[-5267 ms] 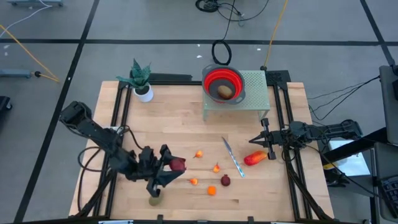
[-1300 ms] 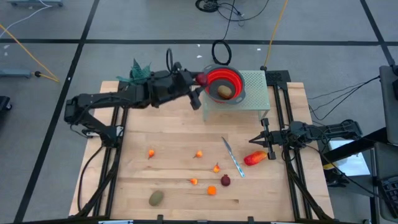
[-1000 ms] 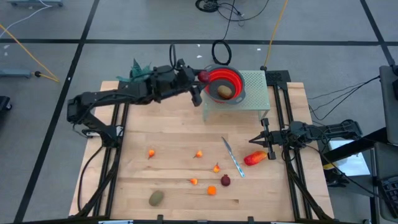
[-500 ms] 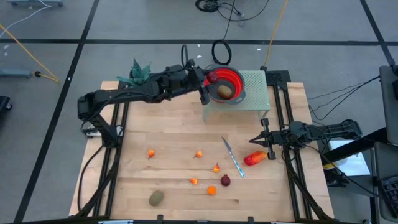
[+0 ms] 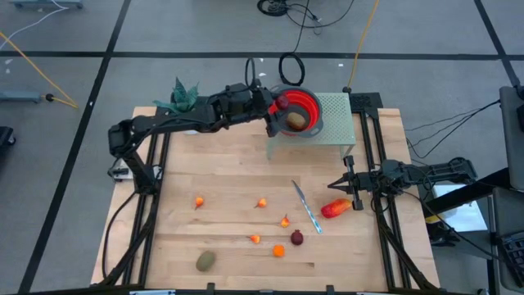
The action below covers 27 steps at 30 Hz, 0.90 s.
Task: Pick & Place Fruit
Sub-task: Put the red pomegranate into the red basket on the shelf
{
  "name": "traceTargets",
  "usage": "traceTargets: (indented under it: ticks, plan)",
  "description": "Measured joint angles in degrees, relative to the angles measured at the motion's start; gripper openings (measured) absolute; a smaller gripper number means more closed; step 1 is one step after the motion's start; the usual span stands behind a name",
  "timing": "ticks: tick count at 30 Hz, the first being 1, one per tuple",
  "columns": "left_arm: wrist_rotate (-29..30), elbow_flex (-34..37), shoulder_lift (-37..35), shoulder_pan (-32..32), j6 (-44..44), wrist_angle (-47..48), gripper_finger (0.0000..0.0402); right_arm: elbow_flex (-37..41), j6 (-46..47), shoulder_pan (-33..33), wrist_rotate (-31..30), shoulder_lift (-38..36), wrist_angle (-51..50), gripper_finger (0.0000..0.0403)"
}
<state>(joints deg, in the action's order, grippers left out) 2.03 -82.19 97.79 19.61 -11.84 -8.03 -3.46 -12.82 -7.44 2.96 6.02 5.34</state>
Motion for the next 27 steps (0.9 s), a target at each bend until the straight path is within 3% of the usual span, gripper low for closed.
traceTargets:
  ticks: [8,20,27]
  plan:
    - [-2.1,-1.6,3.2,1.2,3.4,2.4,0.0211,0.0,0.1,0.0,0.0,0.0,0.0,0.0]
    - [-2.1,-19.5,12.6,2.6,4.6,22.9,0.0211,0.0,0.1,0.0,0.0,0.0,0.0,0.0]
    - [-2.7,-21.7,13.0,4.8,10.1,27.1,0.0211,0.0,0.1,0.0,0.0,0.0,0.0,0.0]
